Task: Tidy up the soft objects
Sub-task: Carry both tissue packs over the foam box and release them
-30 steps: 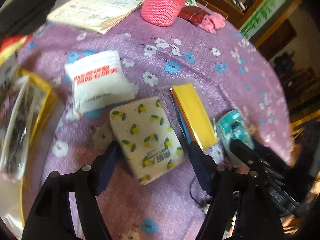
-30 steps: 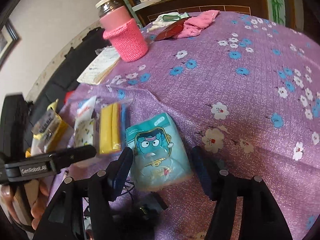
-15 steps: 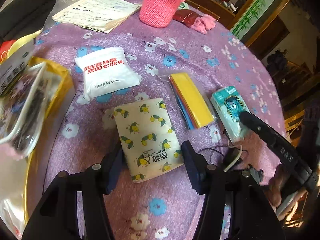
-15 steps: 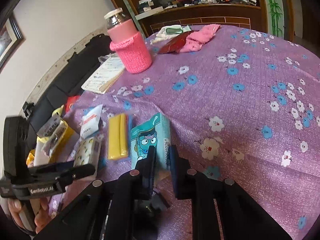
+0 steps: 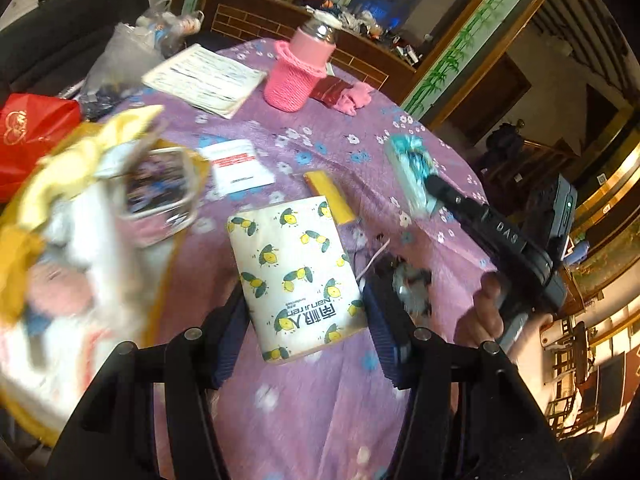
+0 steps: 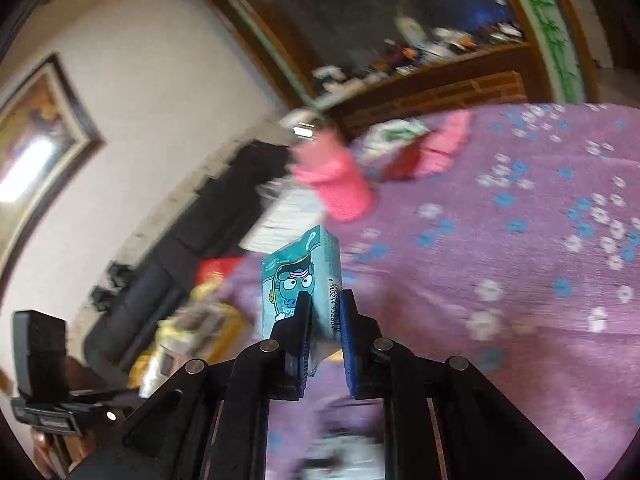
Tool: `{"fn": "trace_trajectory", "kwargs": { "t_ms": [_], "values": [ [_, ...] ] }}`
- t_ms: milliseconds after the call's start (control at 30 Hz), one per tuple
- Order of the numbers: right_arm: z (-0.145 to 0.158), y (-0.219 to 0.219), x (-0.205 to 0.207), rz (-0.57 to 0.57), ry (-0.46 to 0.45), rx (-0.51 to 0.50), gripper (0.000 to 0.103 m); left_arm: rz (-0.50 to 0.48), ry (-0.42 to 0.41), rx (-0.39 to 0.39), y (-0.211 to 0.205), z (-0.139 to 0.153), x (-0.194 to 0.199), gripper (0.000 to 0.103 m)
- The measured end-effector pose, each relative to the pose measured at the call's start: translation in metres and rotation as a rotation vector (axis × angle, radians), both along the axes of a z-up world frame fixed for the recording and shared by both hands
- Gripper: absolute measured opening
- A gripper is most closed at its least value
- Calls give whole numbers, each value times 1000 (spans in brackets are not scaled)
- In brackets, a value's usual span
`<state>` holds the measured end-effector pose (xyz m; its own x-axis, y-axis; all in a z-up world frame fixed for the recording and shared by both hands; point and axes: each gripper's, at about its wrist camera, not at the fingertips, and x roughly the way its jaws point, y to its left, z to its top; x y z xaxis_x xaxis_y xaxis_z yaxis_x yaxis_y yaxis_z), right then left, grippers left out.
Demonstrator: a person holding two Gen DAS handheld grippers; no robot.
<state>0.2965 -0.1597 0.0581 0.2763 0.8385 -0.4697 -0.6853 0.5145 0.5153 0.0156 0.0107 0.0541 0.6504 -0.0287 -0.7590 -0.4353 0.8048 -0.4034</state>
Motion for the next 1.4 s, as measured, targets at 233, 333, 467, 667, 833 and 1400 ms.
{"fn": "trace_trajectory", "kwargs": {
  "t_ms": [233, 333, 467, 667, 833, 1400],
  "values": [
    [1, 47, -70, 270, 16, 65, 13, 120, -5, 41, 38, 3, -82, 55],
    [1, 79, -102, 343, 44, 42, 14, 138, 24, 44, 54, -6, -102, 55],
    [1, 126, -135, 400, 47, -24, 14, 147, 65, 46, 67, -20, -117, 55],
    [-13, 192, -157, 374, 26, -150, 14, 159, 103, 15, 85, -39, -121, 56],
    [-11, 227, -167, 335, 30, -212, 20, 169, 114, 9, 93, -49, -123, 56],
    [46, 135, -123, 206, -25, -57, 82, 162, -26, 108, 82, -9, -139, 66]
  ]
}}
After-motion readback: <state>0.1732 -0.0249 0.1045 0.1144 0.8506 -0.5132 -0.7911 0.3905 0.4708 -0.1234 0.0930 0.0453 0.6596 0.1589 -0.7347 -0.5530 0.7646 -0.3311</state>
